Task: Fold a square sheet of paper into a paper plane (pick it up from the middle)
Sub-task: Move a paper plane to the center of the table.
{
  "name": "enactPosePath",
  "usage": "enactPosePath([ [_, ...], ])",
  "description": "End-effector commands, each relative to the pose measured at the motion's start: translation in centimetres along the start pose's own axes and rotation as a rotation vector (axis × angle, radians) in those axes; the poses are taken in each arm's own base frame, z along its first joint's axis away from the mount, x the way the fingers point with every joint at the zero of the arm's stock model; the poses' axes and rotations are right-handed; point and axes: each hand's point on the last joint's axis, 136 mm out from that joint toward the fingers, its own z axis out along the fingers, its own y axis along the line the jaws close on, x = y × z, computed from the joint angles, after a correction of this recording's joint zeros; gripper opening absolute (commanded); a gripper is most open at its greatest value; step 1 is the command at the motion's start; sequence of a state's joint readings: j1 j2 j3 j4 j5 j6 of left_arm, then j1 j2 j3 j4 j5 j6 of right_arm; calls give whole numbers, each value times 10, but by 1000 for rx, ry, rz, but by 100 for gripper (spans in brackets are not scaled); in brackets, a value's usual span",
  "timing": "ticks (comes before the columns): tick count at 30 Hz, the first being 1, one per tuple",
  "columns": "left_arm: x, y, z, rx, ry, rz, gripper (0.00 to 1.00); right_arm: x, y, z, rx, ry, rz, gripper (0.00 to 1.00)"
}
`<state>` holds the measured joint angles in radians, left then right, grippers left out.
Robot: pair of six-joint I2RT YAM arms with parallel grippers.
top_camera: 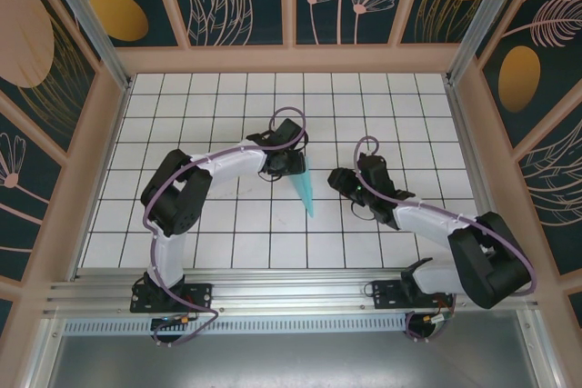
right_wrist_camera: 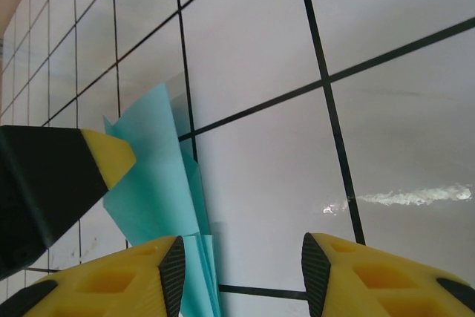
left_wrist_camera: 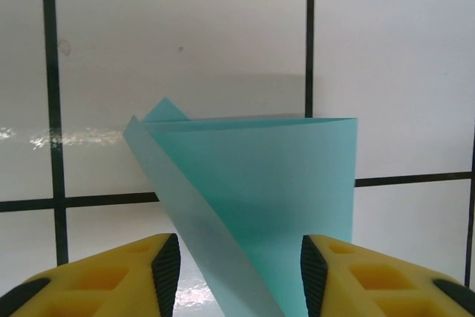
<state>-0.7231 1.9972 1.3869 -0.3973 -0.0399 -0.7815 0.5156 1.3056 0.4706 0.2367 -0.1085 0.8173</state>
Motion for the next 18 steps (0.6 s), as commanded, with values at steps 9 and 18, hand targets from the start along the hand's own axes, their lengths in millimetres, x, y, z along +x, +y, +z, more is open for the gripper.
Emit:
enactPosePath([
  [9, 5, 16, -25, -22, -48, 18, 20, 14, 47, 24, -194, 163, -21, 49],
  [18, 6, 25, -26, -42, -64, 42, 9, 26, 58, 40, -228, 240, -68, 49],
])
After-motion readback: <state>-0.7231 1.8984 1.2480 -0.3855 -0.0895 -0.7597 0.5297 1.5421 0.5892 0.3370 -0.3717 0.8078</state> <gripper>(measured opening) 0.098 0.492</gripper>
